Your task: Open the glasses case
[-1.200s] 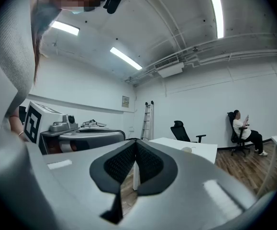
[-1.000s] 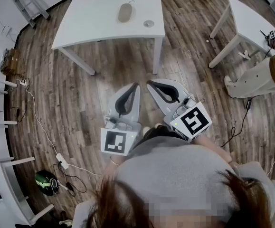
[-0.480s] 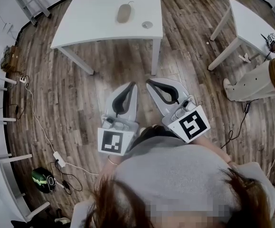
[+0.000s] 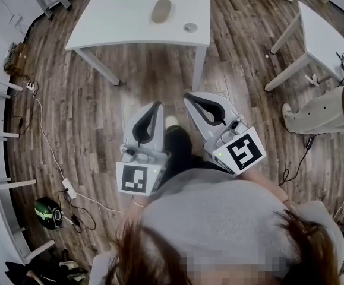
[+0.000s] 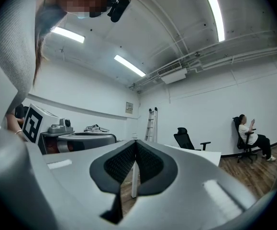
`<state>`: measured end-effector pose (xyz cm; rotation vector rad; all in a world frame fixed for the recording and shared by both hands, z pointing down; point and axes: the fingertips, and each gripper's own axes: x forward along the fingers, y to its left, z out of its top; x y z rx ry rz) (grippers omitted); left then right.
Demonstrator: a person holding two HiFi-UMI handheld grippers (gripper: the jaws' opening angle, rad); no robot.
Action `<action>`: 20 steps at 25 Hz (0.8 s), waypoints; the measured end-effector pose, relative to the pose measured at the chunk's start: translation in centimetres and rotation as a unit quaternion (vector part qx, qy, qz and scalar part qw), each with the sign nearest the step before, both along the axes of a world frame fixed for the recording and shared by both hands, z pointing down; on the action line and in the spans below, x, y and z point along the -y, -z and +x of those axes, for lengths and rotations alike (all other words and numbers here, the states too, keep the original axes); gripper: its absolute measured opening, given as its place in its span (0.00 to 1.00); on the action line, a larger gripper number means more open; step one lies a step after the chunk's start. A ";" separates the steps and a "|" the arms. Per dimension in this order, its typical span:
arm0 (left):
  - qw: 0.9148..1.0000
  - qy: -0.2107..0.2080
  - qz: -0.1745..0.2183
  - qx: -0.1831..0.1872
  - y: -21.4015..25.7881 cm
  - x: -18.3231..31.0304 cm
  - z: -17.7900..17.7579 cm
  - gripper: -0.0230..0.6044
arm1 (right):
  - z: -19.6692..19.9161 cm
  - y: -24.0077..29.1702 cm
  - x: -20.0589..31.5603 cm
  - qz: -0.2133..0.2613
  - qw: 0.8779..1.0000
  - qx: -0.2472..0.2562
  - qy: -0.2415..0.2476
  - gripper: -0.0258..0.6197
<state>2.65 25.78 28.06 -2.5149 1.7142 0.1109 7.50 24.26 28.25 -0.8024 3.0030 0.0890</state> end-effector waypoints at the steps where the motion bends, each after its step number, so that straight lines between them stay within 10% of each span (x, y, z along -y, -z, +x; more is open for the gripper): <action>1: 1.000 0.002 0.002 0.000 0.0 0.4 -0.3 0.04 | -0.2 0.0 0.4 0.002 1.000 0.000 0.000 0.04; 20: 0.999 -0.039 0.011 -0.002 0.1 21.4 -7.2 0.04 | -6.9 0.0 20.5 0.006 0.999 -0.005 -0.049 0.04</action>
